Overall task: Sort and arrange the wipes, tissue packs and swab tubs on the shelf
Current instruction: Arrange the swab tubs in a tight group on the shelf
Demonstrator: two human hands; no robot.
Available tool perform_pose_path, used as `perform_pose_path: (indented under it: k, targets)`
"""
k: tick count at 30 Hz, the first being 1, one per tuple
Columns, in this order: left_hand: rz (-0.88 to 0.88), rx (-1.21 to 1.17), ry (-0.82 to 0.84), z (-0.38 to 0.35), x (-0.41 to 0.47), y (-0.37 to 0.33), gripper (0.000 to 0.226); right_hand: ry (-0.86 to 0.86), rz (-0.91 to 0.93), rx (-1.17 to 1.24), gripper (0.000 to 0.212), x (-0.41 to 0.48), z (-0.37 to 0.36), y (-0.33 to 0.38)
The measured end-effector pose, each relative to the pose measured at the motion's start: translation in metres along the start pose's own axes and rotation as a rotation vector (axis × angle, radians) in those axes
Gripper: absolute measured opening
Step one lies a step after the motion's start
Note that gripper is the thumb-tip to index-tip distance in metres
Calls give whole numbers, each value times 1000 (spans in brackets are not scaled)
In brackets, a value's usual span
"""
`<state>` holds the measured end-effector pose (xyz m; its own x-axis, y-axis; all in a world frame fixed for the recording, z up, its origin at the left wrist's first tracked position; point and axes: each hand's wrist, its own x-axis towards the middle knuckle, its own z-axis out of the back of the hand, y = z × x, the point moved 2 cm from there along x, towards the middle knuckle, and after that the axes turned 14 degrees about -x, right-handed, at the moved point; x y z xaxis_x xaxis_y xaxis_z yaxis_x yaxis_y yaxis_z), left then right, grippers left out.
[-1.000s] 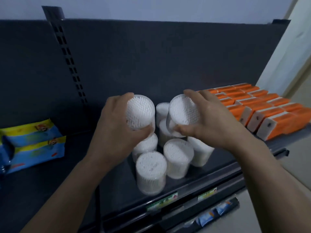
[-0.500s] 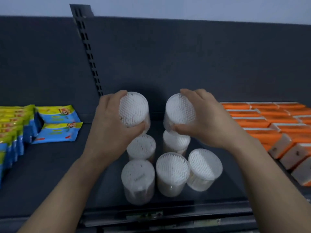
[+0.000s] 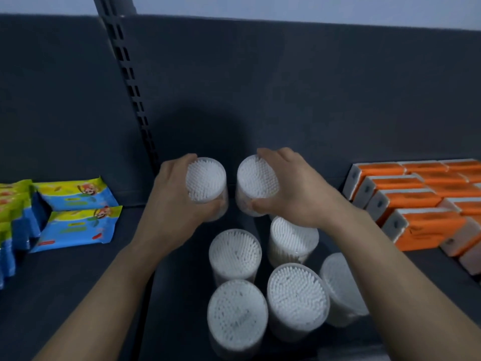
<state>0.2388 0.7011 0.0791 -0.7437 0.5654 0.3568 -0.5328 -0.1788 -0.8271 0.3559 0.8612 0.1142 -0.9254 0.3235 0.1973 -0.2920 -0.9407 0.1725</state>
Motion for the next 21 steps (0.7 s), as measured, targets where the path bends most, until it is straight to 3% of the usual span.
perform_pose_path:
  k: [5, 13, 21]
  targets:
    - [55, 29, 16, -3, 6, 12, 87, 86, 7, -4, 94, 13, -16, -8]
    - [15, -3, 10, -23, 19, -7, 86, -71, -19, -3, 92, 20, 9, -39]
    - [-36, -41, 80, -58, 22, -37, 87, -82, -142, -88, 92, -7, 31, -78]
